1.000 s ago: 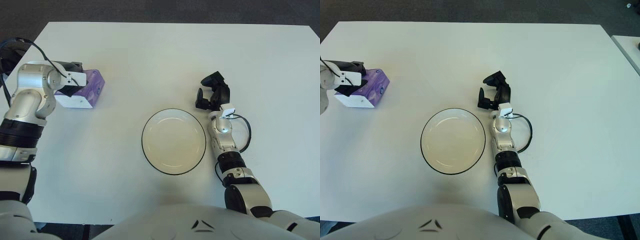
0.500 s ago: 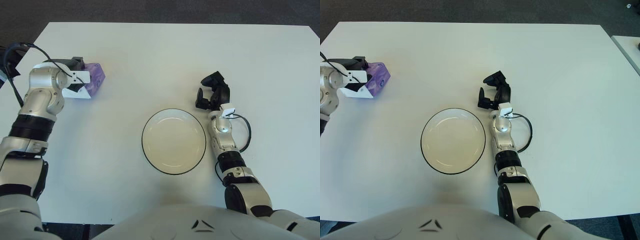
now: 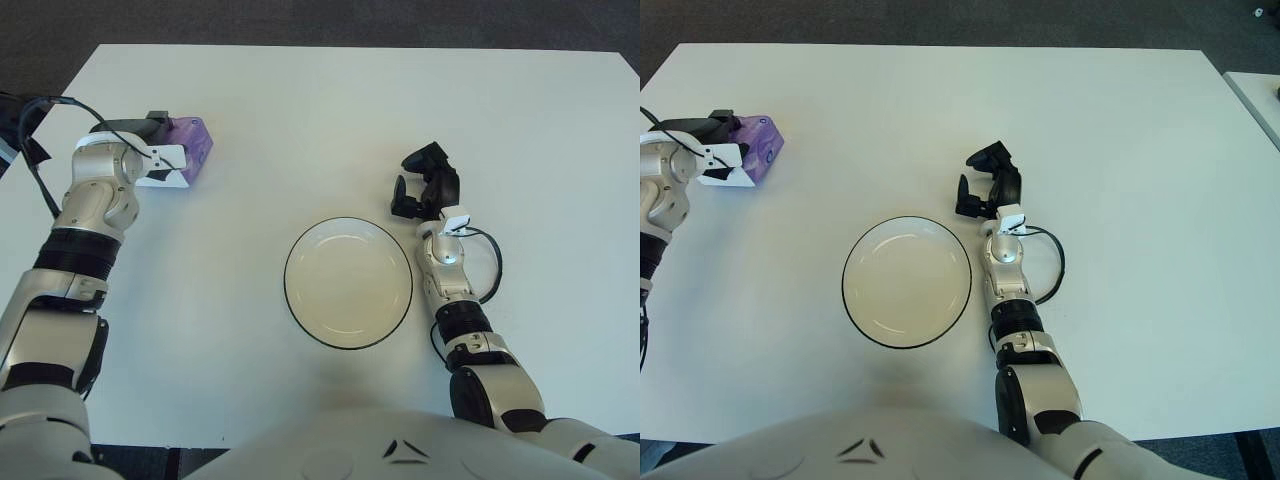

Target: Put the tissue paper into the plate.

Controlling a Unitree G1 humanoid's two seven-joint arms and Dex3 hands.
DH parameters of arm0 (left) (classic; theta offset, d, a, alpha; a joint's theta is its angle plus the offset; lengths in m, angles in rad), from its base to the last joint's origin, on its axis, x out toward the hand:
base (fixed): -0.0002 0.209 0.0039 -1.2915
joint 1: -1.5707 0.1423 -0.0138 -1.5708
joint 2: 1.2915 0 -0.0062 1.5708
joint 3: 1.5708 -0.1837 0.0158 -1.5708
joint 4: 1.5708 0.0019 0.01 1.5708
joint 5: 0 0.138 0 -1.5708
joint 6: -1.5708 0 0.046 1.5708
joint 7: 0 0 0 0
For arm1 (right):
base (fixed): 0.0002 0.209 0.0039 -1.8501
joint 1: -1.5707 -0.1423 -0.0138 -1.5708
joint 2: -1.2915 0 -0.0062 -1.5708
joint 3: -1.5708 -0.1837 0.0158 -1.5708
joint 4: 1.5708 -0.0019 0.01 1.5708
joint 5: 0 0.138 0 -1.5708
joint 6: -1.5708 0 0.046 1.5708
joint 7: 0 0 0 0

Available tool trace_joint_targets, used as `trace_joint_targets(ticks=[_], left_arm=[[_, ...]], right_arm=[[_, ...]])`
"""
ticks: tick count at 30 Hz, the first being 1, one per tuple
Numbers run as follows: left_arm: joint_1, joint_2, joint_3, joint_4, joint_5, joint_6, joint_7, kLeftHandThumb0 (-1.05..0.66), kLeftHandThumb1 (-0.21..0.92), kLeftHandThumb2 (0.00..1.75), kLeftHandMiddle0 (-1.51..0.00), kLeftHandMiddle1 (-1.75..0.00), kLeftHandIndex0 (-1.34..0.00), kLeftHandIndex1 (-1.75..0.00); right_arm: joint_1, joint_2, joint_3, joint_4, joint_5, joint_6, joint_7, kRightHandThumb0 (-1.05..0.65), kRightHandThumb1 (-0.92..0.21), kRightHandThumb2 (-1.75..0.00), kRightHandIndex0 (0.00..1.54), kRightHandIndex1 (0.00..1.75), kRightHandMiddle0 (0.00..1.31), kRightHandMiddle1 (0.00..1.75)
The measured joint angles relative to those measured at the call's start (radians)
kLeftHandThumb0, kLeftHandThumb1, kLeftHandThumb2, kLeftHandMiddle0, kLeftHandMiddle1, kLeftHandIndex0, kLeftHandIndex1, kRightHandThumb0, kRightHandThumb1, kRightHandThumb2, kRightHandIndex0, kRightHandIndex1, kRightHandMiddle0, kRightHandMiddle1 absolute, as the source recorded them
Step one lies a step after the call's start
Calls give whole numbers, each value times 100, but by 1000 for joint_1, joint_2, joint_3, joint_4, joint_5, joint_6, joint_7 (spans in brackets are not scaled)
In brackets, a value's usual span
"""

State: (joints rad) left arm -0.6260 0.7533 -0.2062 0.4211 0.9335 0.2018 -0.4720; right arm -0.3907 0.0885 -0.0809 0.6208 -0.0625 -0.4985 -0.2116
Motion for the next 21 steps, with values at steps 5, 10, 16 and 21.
trace_joint_targets(ticks=[5, 10, 16, 21], left_arm=[[0, -2, -6, 10, -17, -1, 31, -93, 92, 125, -58, -22, 0, -68], [5, -2, -15, 6, -23, -1, 49, -91, 92, 122, -58, -21, 0, -67], [7, 0, -27, -4, -24, -1, 54, -89, 92, 120, -58, -20, 0, -64], [5, 0, -38, 8, -24, -9, 69, -89, 92, 120, -58, -20, 0, -64]], right_arm=[[0, -1, 0, 0, 0, 0, 0, -1, -16, -145, 75, 175, 59, 157], [0, -3, 0, 0, 0, 0, 0, -1, -16, -144, 74, 175, 58, 157], [0, -4, 0, 1, 0, 0, 0, -1, -17, -144, 74, 175, 58, 157], [0, -6, 0, 1, 0, 0, 0, -1, -17, -144, 74, 175, 58, 157]])
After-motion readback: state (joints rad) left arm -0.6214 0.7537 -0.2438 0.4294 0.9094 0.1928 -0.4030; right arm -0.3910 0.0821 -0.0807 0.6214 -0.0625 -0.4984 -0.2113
